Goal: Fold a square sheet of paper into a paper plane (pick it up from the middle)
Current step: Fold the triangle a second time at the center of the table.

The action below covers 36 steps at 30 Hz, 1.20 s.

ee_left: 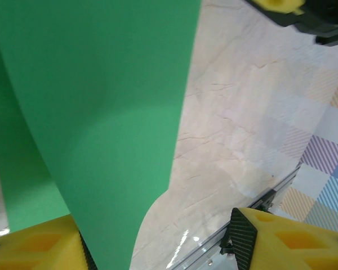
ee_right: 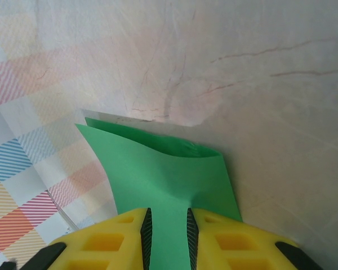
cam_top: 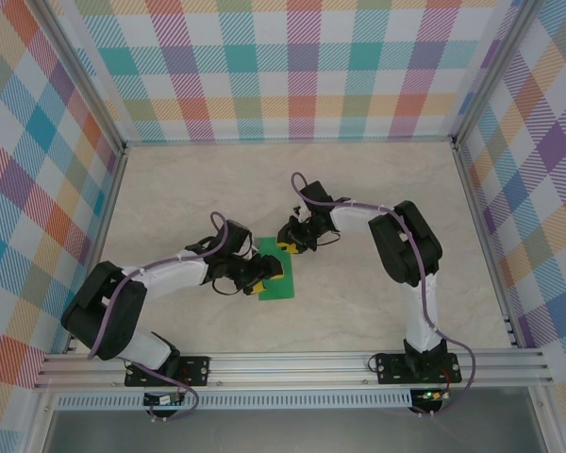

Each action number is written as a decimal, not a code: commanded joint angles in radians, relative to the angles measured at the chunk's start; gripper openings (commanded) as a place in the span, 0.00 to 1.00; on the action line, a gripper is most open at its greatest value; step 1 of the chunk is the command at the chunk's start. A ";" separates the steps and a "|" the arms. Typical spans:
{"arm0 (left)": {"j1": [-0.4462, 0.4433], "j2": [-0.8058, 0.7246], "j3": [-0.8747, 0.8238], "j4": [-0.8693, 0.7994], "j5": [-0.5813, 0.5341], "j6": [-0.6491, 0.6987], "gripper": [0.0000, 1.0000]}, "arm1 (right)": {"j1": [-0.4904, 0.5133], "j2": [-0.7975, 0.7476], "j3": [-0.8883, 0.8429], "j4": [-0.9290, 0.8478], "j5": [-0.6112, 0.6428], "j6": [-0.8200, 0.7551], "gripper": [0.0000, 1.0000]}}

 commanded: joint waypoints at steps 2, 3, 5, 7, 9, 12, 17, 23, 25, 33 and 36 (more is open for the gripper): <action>-0.013 -0.038 0.028 0.079 0.038 0.007 0.62 | -0.007 0.042 -0.016 -0.069 0.039 -0.002 0.27; -0.012 -0.040 0.029 0.090 0.045 0.007 0.62 | -0.007 0.043 -0.017 -0.072 0.042 -0.002 0.27; -0.013 -0.038 0.032 0.112 0.053 0.008 0.62 | -0.007 0.042 -0.017 -0.072 0.043 -0.002 0.27; -0.012 -0.018 0.033 0.136 0.055 0.008 0.62 | -0.006 0.042 -0.018 -0.070 0.038 -0.003 0.27; -0.013 0.011 0.037 0.151 0.053 0.008 0.61 | -0.007 0.037 -0.017 -0.066 0.031 -0.003 0.27; -0.013 0.053 0.041 0.195 0.050 0.019 0.61 | -0.006 0.021 -0.014 -0.048 0.010 -0.004 0.27; -0.013 0.118 0.059 0.211 0.029 0.069 0.58 | -0.007 -0.032 0.007 -0.008 -0.043 -0.018 0.32; -0.012 0.126 0.047 0.204 0.002 0.076 0.56 | -0.029 -0.155 -0.013 -0.018 -0.016 -0.045 0.35; -0.013 0.117 0.040 0.189 -0.015 0.081 0.55 | -0.040 -0.201 -0.056 -0.030 0.014 -0.063 0.36; -0.013 0.091 0.024 0.144 -0.062 0.096 0.45 | -0.047 -0.317 -0.253 -0.001 -0.064 -0.144 0.37; -0.013 0.084 0.026 0.123 -0.077 0.106 0.40 | -0.043 -0.322 -0.291 0.010 -0.095 -0.153 0.36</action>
